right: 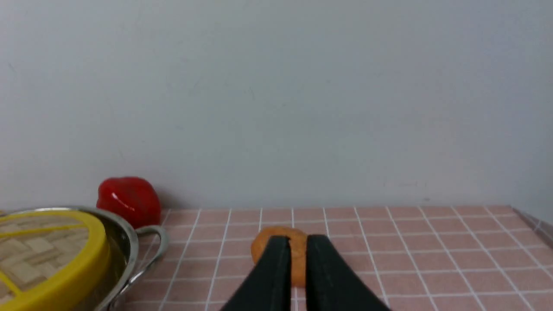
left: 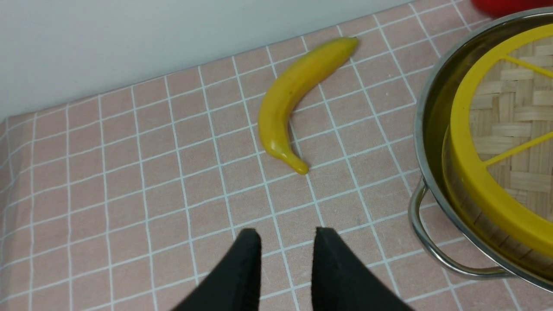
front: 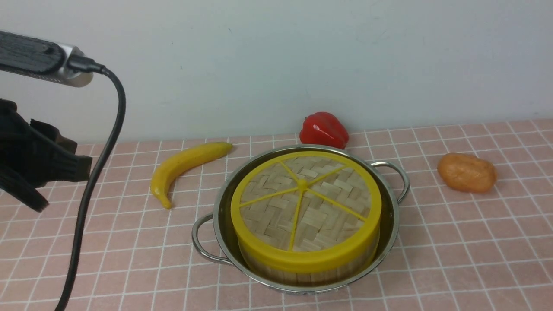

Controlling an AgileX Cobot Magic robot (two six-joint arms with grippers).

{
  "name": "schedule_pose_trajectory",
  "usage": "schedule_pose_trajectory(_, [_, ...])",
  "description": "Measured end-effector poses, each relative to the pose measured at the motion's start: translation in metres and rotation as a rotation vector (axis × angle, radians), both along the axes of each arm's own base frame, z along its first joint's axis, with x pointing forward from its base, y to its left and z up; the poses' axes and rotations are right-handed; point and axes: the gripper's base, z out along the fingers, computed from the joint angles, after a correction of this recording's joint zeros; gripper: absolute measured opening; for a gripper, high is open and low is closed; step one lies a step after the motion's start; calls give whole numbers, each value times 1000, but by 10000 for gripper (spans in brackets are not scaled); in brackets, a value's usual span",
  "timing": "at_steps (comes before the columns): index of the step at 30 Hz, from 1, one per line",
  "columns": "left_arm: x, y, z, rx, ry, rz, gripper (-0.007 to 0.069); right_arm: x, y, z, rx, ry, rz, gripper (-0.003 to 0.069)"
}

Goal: Place the steamer in the pot on the pink tablecloth, and put the lid on the steamer.

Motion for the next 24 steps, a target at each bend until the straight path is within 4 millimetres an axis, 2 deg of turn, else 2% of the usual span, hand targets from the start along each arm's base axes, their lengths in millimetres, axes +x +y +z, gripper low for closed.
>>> schedule_pose_trajectory(2, [0, 0, 0, 0, 0, 0, 171, -3, 0, -11, 7, 5, -2, 105])
schedule_pose_trajectory(7, [0, 0, 0, 0, 0, 0, 181, -6, -2, -22, 24, 29, -16, 128])
schedule_pose_trajectory(12, [0, 0, 0, 0, 0, 0, 191, -7, -3, -31, 79, 125, -36, 156])
schedule_pose_trajectory(24, [0, 0, 0, 1, -1, 0, 223, -7, -3, -32, 91, 132, -36, 216])
